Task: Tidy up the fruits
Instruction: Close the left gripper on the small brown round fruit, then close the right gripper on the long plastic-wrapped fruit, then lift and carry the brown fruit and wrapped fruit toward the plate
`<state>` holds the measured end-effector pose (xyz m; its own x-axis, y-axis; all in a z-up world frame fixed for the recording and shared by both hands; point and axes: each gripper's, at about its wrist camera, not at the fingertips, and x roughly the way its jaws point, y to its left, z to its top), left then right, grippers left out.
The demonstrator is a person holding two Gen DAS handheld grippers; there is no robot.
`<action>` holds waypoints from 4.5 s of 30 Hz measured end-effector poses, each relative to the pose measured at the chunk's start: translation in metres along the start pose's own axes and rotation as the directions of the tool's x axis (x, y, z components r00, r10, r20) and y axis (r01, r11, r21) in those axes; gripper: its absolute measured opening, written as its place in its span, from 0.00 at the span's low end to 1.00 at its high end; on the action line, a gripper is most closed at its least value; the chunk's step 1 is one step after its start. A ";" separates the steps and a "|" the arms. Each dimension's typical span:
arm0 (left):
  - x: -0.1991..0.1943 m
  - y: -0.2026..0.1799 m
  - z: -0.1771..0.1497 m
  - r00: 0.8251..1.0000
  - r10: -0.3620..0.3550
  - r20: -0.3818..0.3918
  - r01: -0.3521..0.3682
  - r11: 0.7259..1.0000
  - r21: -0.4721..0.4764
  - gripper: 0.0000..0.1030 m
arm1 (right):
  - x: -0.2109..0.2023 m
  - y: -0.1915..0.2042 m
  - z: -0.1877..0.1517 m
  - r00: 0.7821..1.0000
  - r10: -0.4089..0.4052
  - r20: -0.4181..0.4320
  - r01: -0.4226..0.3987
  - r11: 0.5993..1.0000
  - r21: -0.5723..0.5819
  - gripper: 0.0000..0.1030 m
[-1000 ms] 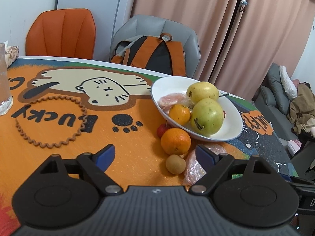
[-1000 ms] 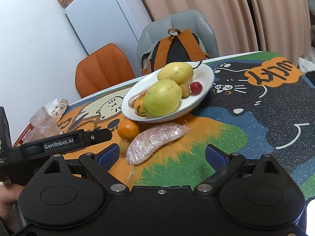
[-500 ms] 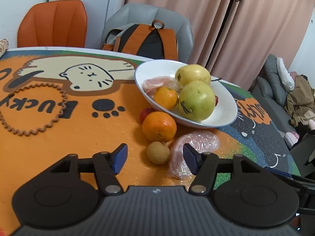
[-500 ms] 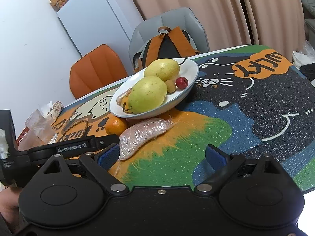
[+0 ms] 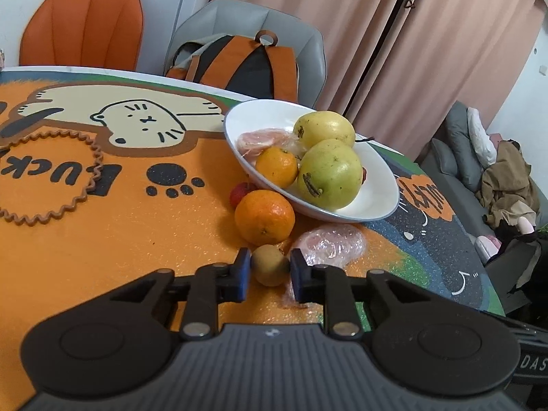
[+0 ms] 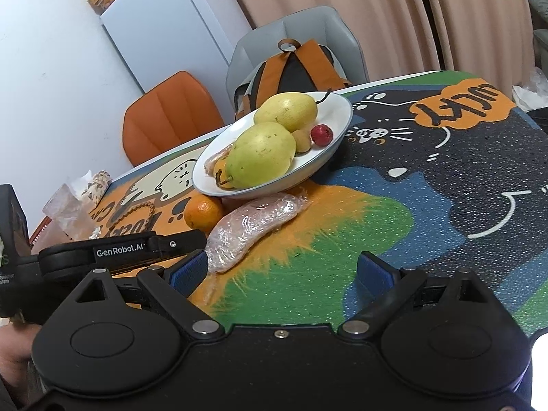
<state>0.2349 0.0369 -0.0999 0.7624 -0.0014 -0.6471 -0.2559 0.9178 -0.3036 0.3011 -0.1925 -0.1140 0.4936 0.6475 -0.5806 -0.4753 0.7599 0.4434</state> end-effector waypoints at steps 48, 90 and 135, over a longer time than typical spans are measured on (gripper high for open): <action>-0.014 0.046 -0.003 0.992 0.117 0.046 -0.117 0.993 0.006 0.23 | 0.056 0.058 0.005 0.995 -0.094 -0.016 0.089 0.973 -0.213 0.50; -0.021 0.042 -0.005 0.991 0.118 0.062 -0.120 0.992 0.027 0.22 | 0.046 0.050 0.005 0.991 -0.135 -0.010 0.130 0.968 -0.216 0.39; -0.053 0.033 0.026 0.984 0.063 0.164 -0.066 0.998 0.013 0.22 | -0.007 0.053 0.042 0.982 -0.094 0.163 0.124 0.976 -0.182 0.36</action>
<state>0.2014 0.0774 -0.0572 0.8318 0.1219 -0.5415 -0.2984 0.9208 -0.2510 0.3027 -0.1543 -0.0580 0.6482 0.5736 -0.5008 -0.5350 0.8111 0.2365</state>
